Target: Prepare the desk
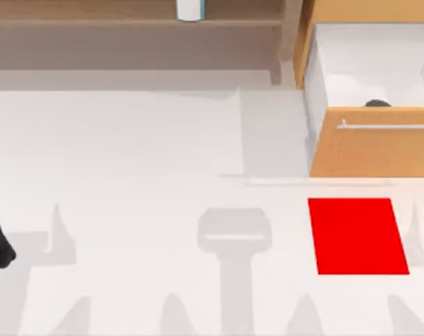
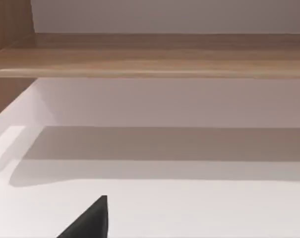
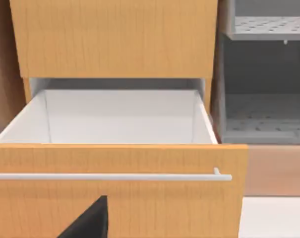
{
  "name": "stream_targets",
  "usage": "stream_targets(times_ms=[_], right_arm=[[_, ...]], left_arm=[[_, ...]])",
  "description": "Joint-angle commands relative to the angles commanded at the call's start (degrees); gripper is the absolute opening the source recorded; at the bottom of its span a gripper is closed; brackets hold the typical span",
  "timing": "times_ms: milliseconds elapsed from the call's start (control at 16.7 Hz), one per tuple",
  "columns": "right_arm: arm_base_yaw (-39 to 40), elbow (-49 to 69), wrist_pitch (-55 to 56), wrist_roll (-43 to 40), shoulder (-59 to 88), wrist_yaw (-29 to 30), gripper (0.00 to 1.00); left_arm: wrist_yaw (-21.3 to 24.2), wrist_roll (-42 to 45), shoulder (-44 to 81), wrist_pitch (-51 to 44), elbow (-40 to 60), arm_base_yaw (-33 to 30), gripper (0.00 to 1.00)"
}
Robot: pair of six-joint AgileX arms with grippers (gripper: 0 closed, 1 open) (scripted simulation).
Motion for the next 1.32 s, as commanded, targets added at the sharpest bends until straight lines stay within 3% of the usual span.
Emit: stream_targets(times_ms=[300, 540, 1320], right_arm=[[-0.13, 2.74, -2.31, 0.3, 3.39, 0.93, 1.0], [0.14, 13.01, -10.0, 1.45, 15.61, 3.1, 1.0], [5.96, 75.93, -46.45, 8.75, 85.92, 5.27, 1.0]], left_arm=[[0.0, 0.0, 0.0, 0.0, 0.0, 0.0, 1.0], [0.0, 0.0, 0.0, 0.0, 0.0, 0.0, 1.0], [0.0, 0.0, 0.0, 0.0, 0.0, 0.0, 1.0]])
